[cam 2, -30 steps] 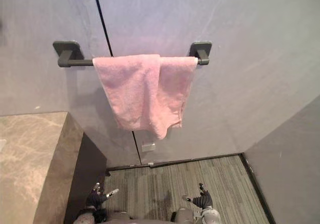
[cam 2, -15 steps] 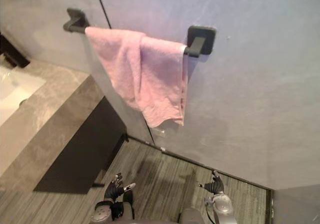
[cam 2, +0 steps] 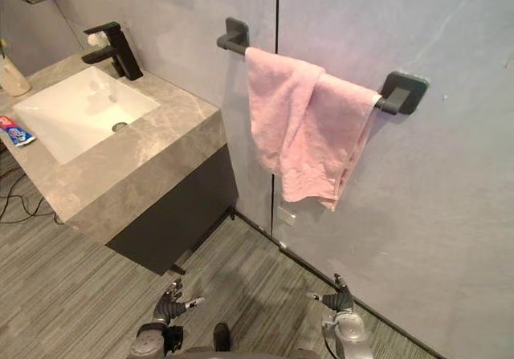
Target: Organize washtable
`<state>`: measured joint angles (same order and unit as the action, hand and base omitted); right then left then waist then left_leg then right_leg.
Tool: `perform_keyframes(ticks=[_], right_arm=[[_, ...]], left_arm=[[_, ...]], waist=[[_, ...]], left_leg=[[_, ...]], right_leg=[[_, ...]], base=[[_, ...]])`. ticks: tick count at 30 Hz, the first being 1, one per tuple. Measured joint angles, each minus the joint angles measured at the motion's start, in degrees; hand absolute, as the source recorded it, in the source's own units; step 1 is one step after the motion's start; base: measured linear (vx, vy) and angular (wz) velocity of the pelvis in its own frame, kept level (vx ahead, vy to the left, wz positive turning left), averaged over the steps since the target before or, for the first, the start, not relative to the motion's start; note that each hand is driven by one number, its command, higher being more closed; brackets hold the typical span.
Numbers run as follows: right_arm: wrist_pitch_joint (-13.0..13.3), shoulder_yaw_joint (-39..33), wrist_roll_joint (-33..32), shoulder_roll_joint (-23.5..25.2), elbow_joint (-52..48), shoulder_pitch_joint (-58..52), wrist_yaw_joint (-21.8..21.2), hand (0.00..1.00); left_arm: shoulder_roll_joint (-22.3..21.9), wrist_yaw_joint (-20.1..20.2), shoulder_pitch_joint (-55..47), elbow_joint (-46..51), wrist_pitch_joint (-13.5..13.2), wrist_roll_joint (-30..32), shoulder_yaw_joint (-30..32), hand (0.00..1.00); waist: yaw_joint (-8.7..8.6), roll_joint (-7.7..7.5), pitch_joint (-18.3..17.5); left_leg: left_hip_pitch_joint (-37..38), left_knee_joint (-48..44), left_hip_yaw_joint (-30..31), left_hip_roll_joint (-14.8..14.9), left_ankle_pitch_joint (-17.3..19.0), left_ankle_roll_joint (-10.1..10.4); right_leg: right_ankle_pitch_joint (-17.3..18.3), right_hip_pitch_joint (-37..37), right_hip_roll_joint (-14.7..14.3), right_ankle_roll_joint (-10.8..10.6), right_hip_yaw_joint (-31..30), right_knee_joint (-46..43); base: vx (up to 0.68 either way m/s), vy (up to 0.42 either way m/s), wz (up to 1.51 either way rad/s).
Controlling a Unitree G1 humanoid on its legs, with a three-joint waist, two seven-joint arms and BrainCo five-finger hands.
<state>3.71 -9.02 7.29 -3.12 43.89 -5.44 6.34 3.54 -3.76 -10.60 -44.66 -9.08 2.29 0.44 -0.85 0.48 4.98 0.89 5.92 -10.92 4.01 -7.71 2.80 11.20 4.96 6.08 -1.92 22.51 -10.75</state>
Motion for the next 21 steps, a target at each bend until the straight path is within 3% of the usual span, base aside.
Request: perform_keyframes(ticks=[7, 14, 17, 21], right_arm=[[-0.1, 0.5, 0.0, 0.5, 2.5, -2.7, 0.0, 0.0], [-0.1, 0.6, 0.1, 0.7, 2.5, -3.6, 0.0, 0.0], [0.0, 0.6, 0.1, 0.8, 2.5, -2.9, 0.0, 0.0], [-0.1, 0.8, 0.0, 0.4, 1.9, 1.1, 0.2, 0.0]], left_arm=[[0.0, 0.0, -1.6, -2.7, 0.1, 0.6, 0.0, 0.0], [0.0, 0.0, -1.6, -3.1, -0.2, 0.6, 0.2, 0.0], [0.0, 0.0, -1.5, -3.0, -0.3, 0.6, 0.3, 0.0], [-0.2, 0.0, 0.5, -0.7, -0.1, 0.5, 1.4, 0.0]], waist=[[-0.13, 0.72, -0.2], [-0.13, 0.36, 0.0], [0.13, 0.26, 0.0], [0.43, -0.22, 3.7]], left_leg=[[-0.1, 0.0, 1.4, 0.0, 0.0, 0.0], [-0.3, 0.0, 2.3, -0.2, -0.3, -0.2], [-4.2, -0.5, 4.2, -0.4, -1.7, 0.0], [-14.0, -9.1, 4.9, 0.1, -5.1, -1.3]], right_leg=[[0.4, 0.2, -0.9, 0.0, -0.8, 0.9], [0.1, 0.7, -1.1, -0.3, -0.4, 1.4], [-0.1, -1.5, -1.3, 0.1, 1.5, 0.5], [-0.2, -7.7, -1.4, 2.0, 2.5, -3.8]], base=[[-0.11, 0.029, 0.06], [0.02, -0.011, 0.07], [0.05, -0.048, 0.37], [-0.05, -0.034, 0.65]])
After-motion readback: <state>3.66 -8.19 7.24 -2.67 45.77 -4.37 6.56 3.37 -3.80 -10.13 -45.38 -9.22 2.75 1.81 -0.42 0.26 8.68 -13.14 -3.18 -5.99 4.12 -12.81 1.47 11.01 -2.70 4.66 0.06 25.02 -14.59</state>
